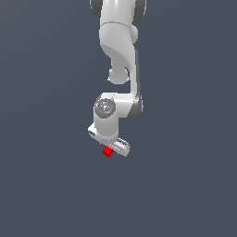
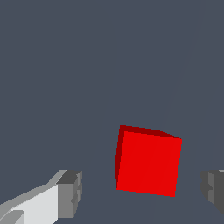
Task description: Pick up the red cube and move it to a goal position.
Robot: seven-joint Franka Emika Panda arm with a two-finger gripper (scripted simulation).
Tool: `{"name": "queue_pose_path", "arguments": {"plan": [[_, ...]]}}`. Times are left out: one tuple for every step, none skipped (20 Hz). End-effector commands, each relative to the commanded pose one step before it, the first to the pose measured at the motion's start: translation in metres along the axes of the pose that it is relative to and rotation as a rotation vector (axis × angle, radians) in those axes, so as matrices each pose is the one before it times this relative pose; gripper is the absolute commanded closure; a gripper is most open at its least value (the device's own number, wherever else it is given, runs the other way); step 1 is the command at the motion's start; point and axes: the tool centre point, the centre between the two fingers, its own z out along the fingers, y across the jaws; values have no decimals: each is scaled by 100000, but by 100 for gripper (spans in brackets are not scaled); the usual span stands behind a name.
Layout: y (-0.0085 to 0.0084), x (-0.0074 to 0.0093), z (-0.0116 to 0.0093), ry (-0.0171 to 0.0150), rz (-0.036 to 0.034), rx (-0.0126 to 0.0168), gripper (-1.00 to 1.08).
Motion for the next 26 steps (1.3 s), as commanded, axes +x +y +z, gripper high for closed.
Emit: {"name": "queue_pose_path", "arguments": {"plan": [[193,451,1154,-72,5396,255,-92],[67,134,371,-60,1659,70,-92],[58,119,328,-55,1469,64,-92],[50,104,285,-49,1279,58,-92],[44,89,242,-43,1088,51,-92],[35,73,198,-36,891,42,-92],[28,57,154,-28,696,34,-92],[17,39,110,-20,492,24,-92],[13,25,66,-12,300,15,-92],[3,7,22,-4,97,5,-92],[0,0,0,0,0,0,108],[0,0,0,0,0,0,108],[0,0,0,0,0,0,108],[0,0,0,0,0,0,108],[0,0,0,0,0,0,108],[0,0,0,0,0,0,108],[0,0,0,0,0,0,108],[0,0,0,0,0,0,108],[0,0,0,0,0,0,108],[0,0,0,0,0,0,108],[-45,-30,-24,-19,-59,30,108],[6,-8,-20,0,0,0,108],[17,-23,-61,0,0,0,108],[28,-38,-101,0,0,0,108],[40,-53,-142,0,0,0,108],[51,-69,-183,0,0,0,108]]}}
